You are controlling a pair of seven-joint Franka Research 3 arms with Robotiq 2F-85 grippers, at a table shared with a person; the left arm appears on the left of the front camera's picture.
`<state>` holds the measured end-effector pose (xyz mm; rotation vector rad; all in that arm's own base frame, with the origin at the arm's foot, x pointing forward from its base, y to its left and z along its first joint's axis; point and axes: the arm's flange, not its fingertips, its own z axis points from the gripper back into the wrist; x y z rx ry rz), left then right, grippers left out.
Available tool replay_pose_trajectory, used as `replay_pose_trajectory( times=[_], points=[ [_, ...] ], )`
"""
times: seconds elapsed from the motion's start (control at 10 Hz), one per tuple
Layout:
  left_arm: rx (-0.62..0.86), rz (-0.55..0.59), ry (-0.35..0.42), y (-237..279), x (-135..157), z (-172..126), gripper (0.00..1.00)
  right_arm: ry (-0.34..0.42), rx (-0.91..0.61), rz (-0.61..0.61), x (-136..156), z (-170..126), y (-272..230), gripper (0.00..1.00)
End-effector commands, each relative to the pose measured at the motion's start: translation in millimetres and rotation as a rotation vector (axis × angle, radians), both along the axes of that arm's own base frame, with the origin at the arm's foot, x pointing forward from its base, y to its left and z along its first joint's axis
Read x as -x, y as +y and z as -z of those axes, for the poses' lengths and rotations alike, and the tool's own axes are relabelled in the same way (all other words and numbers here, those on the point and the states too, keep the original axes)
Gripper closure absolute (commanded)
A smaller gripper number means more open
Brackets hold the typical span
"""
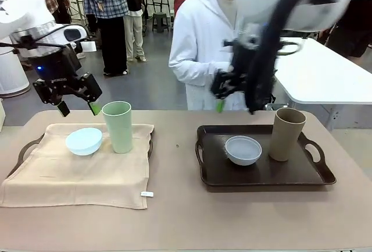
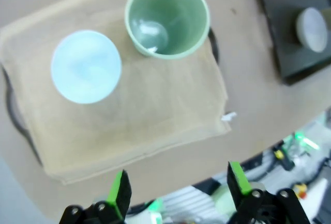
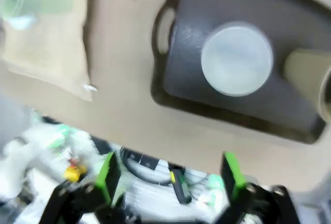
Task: Set up a tray with a mat and arrange the tableware.
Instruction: Pick up the Picnic Bowl and Reusable plastic cup from the Handle tray in front of the human's position and hold them in the air.
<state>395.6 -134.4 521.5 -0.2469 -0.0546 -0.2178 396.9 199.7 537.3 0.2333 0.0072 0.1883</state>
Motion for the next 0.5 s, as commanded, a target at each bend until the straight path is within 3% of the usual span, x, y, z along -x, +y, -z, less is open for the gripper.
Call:
replay_pose_trajectory(
  times=[0.0,0.4],
  points=[
    [0.098,0.042,0.092,25.6,17.8,2.5,0.03,-0.004,-0.126,0.048,36.9,2.4,-74.9,0.0],
    [0.349,0.047,0.139,112.4,28.8,-0.4,0.03,-0.049,-0.437,0.189,71.4,-6.6,-205.1,0.0]
  ],
)
